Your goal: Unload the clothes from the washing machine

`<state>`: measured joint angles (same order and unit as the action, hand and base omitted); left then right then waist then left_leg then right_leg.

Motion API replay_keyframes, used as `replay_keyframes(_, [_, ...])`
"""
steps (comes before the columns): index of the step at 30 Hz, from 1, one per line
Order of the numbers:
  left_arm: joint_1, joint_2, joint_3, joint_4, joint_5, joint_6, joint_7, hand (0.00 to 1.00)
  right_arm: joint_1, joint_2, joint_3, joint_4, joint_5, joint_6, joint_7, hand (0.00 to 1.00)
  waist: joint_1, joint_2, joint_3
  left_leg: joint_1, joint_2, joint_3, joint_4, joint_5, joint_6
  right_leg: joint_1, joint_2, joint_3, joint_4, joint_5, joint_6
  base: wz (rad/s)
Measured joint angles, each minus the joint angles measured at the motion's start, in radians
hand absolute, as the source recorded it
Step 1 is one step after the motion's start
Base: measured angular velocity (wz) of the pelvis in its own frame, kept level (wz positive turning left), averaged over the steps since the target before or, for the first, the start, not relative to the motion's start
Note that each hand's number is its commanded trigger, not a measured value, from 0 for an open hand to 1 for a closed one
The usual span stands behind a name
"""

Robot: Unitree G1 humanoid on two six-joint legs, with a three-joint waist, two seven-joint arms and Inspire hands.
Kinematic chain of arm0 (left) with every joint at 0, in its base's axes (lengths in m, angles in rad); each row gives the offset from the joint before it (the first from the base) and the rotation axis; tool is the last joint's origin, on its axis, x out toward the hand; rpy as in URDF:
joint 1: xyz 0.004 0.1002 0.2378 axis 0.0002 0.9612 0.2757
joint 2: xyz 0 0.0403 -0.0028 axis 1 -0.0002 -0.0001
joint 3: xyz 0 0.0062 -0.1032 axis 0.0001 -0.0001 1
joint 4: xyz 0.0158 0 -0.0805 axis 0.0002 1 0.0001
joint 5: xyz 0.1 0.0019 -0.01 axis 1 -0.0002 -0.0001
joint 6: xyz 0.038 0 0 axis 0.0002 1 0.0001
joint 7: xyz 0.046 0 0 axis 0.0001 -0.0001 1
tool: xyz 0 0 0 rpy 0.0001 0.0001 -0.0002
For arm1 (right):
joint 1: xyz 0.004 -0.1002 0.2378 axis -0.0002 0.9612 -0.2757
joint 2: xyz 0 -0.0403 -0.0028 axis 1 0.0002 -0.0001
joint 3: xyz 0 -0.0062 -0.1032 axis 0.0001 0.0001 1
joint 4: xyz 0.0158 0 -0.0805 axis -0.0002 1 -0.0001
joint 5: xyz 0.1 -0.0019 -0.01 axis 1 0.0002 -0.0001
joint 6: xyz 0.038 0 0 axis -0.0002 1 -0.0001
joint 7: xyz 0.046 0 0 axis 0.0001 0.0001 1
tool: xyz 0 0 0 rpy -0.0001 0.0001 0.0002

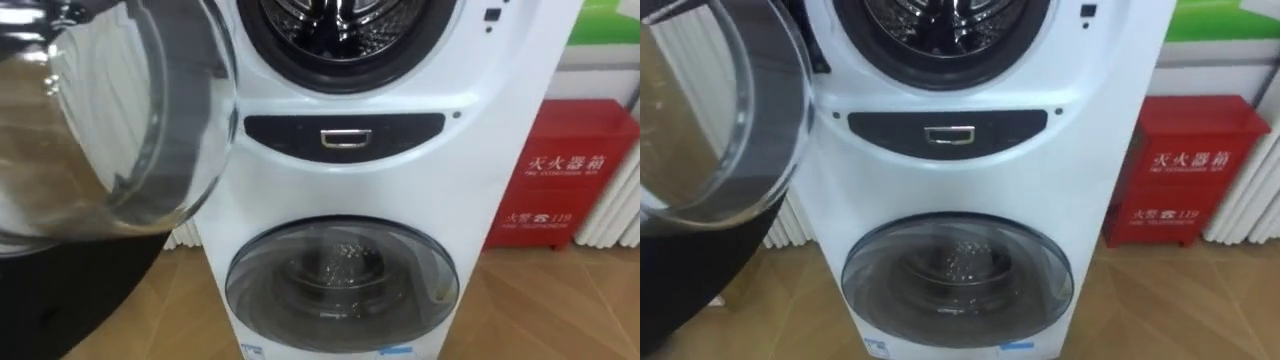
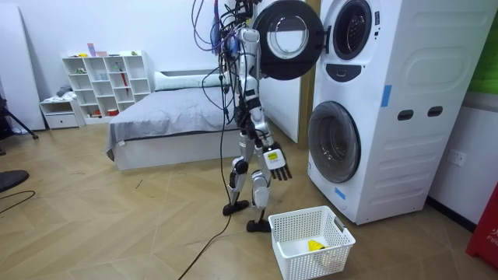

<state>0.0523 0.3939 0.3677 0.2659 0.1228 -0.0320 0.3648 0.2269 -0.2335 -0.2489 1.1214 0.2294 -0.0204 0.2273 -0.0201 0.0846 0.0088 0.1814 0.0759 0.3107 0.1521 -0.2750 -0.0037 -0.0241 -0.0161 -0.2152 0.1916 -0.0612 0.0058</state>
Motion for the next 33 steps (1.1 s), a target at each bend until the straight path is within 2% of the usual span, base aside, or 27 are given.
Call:
replay_keyframes(1, [0.001,-0.003,0.003,-0.077,0.019,0.030,0.011,0.00,0.028,0.002,-0.005,0.002,-0.001,0.007,0.005,0.00,0.000,-0.005,0.0011,-0.007,0.000,-0.013,0.003,0.000,0.000,-0.001,-0.004,-0.008,0.002,-0.002,0.001,0.21])
replay_keyframes(2, [-0.010,-0.002,0.002,-0.158,0.040,0.039,0.022,0.00,0.036,0.001,-0.005,0.009,-0.004,0.016,0.006,0.00,-0.004,-0.012,0.0018,-0.015,0.000,-0.019,0.011,0.000,0.000,-0.004,-0.005,-0.007,0.005,-0.002,0.001,0.20])
replay_keyframes(3, [-0.020,0.002,0.002,-0.191,0.060,0.038,0.026,0.00,0.035,0.001,-0.007,0.011,-0.006,0.016,0.007,0.00,-0.005,-0.015,0.0041,-0.015,0.001,-0.020,0.012,0.000,0.001,-0.004,-0.005,-0.006,0.006,-0.002,0.001,0.12])
replay_keyframes(5, [-0.078,0.011,-0.027,-0.326,0.077,0.035,0.064,0.00,0.022,0.001,-0.011,0.025,-0.010,0.014,0.006,0.00,-0.030,-0.021,0.0079,-0.014,-0.001,-0.035,0.013,0.000,0.001,0.000,-0.010,-0.004,0.012,-0.002,0.002,0.14])
replay_keyframes(7, [-0.134,0.014,-0.070,-0.414,0.071,0.024,0.077,0.00,0.014,0.003,-0.008,0.022,-0.014,0.015,0.006,0.00,-0.048,-0.019,0.0084,-0.010,-0.004,-0.036,0.010,0.000,0.002,0.003,-0.011,0.002,0.012,-0.005,0.006,0.03])
replay_keyframes(9, [-0.168,0.013,-0.128,-0.502,0.042,-0.010,0.081,0.00,0.011,0.003,0.008,-0.009,-0.052,0.014,0.008,0.00,-0.076,-0.018,0.0112,-0.002,-0.007,-0.033,0.004,0.000,0.002,0.003,-0.008,0.021,0.012,-0.011,0.010,-0.13])
replay_keyframes(10, [-0.179,0.010,-0.142,-0.511,0.038,-0.014,0.080,0.00,0.009,0.002,0.020,-0.008,-0.062,0.016,0.007,0.00,-0.082,-0.019,0.0116,-0.002,-0.006,-0.034,0.004,0.000,0.002,0.002,-0.007,0.021,0.012,-0.013,0.010,-0.12])
replay_keyframes(12, [-0.182,-0.004,-0.145,-0.513,0.039,0.002,0.076,0.00,0.006,0.003,0.051,-0.007,-0.077,0.027,0.007,0.00,-0.092,-0.017,0.0093,-0.003,-0.004,-0.034,0.005,0.000,0.001,0.000,-0.004,0.020,0.012,-0.017,0.006,0.00])
replay_keyframes(14, [-0.189,-0.064,-0.196,-0.520,0.034,0.002,0.063,0.00,0.002,0.003,0.086,-0.007,-0.078,0.047,0.007,0.00,-0.095,-0.031,0.0091,-0.007,-0.003,-0.040,0.013,0.000,0.001,0.002,-0.006,0.020,0.015,-0.027,0.005,0.10])
replay_keyframes(15, [-0.189,-0.100,-0.228,-0.520,0.033,0.009,0.054,0.00,-0.011,0.003,0.104,-0.006,-0.078,0.050,0.006,0.00,-0.097,-0.039,0.0060,-0.007,-0.004,-0.040,0.014,0.000,0.000,0.003,-0.007,0.020,0.014,-0.027,0.005,0.04])
replay_keyframes(16, [-0.190,-0.118,-0.247,-0.520,0.027,0.012,0.049,0.00,-0.020,0.003,0.114,-0.004,-0.078,0.050,0.006,0.00,-0.098,-0.042,0.0041,-0.007,-0.004,-0.040,0.015,0.000,0.000,0.003,-0.007,0.020,0.013,-0.027,0.005,0.05])
replay_keyframes(17, [-0.189,-0.147,-0.291,-0.520,0.010,0.022,0.034,0.00,-0.035,0.003,0.138,0.005,-0.076,0.050,0.007,0.00,-0.102,-0.054,0.0031,-0.007,-0.005,-0.042,0.017,0.000,0.001,0.006,-0.009,0.019,0.013,-0.027,0.005,0.05])
replay_keyframes(18, [-0.189,-0.160,-0.312,-0.520,-0.004,0.026,0.030,0.00,-0.046,0.004,0.151,0.012,-0.075,0.050,0.007,0.00,-0.107,-0.062,0.0031,-0.006,-0.005,-0.043,0.019,0.000,0.001,0.008,-0.010,0.017,0.013,-0.027,0.005,0.05])
replay_keyframes(19, [-0.189,-0.184,-0.349,-0.516,-0.019,0.032,0.016,0.00,-0.066,0.011,0.166,0.015,-0.073,0.049,0.006,0.00,-0.113,-0.078,0.0032,-0.005,-0.005,-0.044,0.019,0.001,0.001,0.010,-0.010,0.017,0.013,-0.027,0.005,0.00])
replay_keyframes(22, [-0.190,-0.199,-0.454,-0.456,-0.033,0.031,-0.007,0.00,-0.093,0.036,0.172,0.028,-0.069,0.043,0.002,0.00,-0.138,-0.096,-0.0033,-0.003,-0.004,-0.048,0.020,0.001,0.001,0.014,-0.010,0.016,0.011,-0.027,0.005,0.00])
replay_keyframes(23, [-0.189,-0.216,-0.472,-0.428,-0.023,0.011,0.001,0.00,-0.096,0.039,0.171,0.029,-0.069,0.042,0.002,0.00,-0.142,-0.098,-0.0039,0.000,-0.005,-0.048,0.018,0.001,0.001,0.015,-0.010,0.017,0.011,-0.026,0.006,0.00])
replay_keyframes(24, [-0.190,-0.226,-0.471,-0.407,-0.020,-0.012,0.000,0.00,-0.095,0.039,0.167,0.037,-0.067,0.041,0.001,0.00,-0.142,-0.097,-0.0025,0.006,-0.005,-0.048,0.016,0.001,0.001,0.019,-0.010,0.017,0.011,-0.026,0.007,-0.03])
replay_keyframes(26, [-0.189,-0.224,-0.474,-0.374,-0.018,-0.037,-0.007,0.00,-0.093,0.039,0.162,0.041,-0.049,0.041,-0.004,0.00,-0.142,-0.097,-0.0013,0.009,-0.004,-0.048,0.016,0.001,0.001,0.023,-0.010,0.017,0.011,-0.026,0.007,0.00])
replay_keyframes(29, [-0.182,-0.225,-0.487,-0.316,-0.009,-0.059,-0.024,0.00,-0.091,0.039,0.159,0.041,-0.042,0.038,-0.005,0.00,-0.139,-0.102,0.0030,0.009,-0.004,-0.048,0.016,0.001,0.001,0.022,-0.009,0.017,0.012,-0.026,0.007,0.00])
replay_keyframes(31, [-0.175,-0.227,-0.493,-0.279,-0.001,-0.052,-0.038,0.00,-0.093,0.040,0.158,0.039,-0.045,0.035,-0.005,0.00,-0.139,-0.101,0.0025,0.003,-0.005,-0.045,0.016,0.001,0.001,0.016,-0.008,0.019,0.011,-0.026,0.007,-0.02])
replay_keyframes(33, [-0.154,-0.226,-0.503,-0.247,-0.002,-0.044,-0.066,0.00,-0.092,0.040,0.158,0.035,-0.044,0.034,-0.003,0.00,-0.138,-0.102,0.0058,0.002,-0.004,-0.040,0.014,0.001,0.001,0.013,-0.005,0.023,0.010,-0.025,0.006,-0.08])
